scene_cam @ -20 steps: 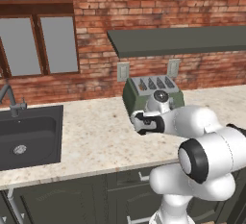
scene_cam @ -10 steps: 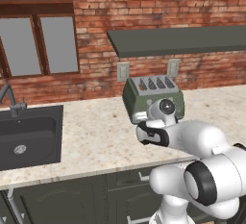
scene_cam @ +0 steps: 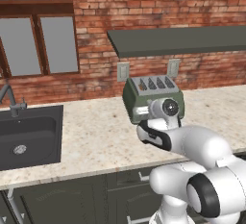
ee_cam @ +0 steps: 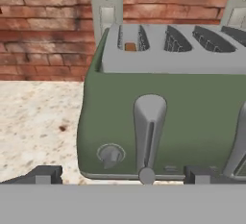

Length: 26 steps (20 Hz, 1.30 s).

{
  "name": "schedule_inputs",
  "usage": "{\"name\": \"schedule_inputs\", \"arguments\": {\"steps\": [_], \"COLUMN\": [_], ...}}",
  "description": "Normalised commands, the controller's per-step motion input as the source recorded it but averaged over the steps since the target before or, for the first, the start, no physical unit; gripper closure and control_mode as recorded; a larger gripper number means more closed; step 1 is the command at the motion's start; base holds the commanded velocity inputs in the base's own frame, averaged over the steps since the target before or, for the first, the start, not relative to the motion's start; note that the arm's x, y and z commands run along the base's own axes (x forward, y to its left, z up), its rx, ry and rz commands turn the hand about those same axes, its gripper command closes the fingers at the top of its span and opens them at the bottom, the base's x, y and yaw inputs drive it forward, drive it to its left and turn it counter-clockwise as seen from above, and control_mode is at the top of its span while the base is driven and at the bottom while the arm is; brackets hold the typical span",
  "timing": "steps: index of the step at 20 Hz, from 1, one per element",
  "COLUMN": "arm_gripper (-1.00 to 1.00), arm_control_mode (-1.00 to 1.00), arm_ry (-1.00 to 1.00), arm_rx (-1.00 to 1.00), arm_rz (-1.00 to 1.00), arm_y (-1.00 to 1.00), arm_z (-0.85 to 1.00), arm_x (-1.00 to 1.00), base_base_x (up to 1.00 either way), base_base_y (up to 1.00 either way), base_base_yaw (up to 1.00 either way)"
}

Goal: Start the toaster. Once the lever pops up, take the bread to the plate on the dining counter.

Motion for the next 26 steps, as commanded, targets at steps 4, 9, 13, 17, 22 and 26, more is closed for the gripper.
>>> {"name": "schedule_inputs", "arguments": {"steps": [4,9,13,17,22,26], "arm_gripper": [-1.00,-1.00,-1.00,-1.00,-1.00,-1.00], "arm_control_mode": [-1.00,-1.00,-1.00,-1.00,-1.00,-1.00], "arm_ry": [-0.10,-0.08,-0.06,-0.05,-0.03,-0.01], "arm_rx": [0.00,0.00,0.00,0.00,0.00,0.00], "arm_rz": [0.00,0.00,0.00,0.00,0.00,0.00], "arm_y": [0.00,0.00,0.00,0.00,-0.02,0.00], "arm_z": [0.37,0.33,0.30,0.29,0.20,0.04], "arm_x": [-0.01,0.00,0.00,0.00,0.00,0.00], "base_base_x": [0.00,0.00,0.00,0.00,0.00,0.00], "base_base_y": [0.00,0.00,0.00,0.00,0.00,0.00], "base_base_yaw": [0.00,0.00,0.00,0.00,0.00,0.00]}}
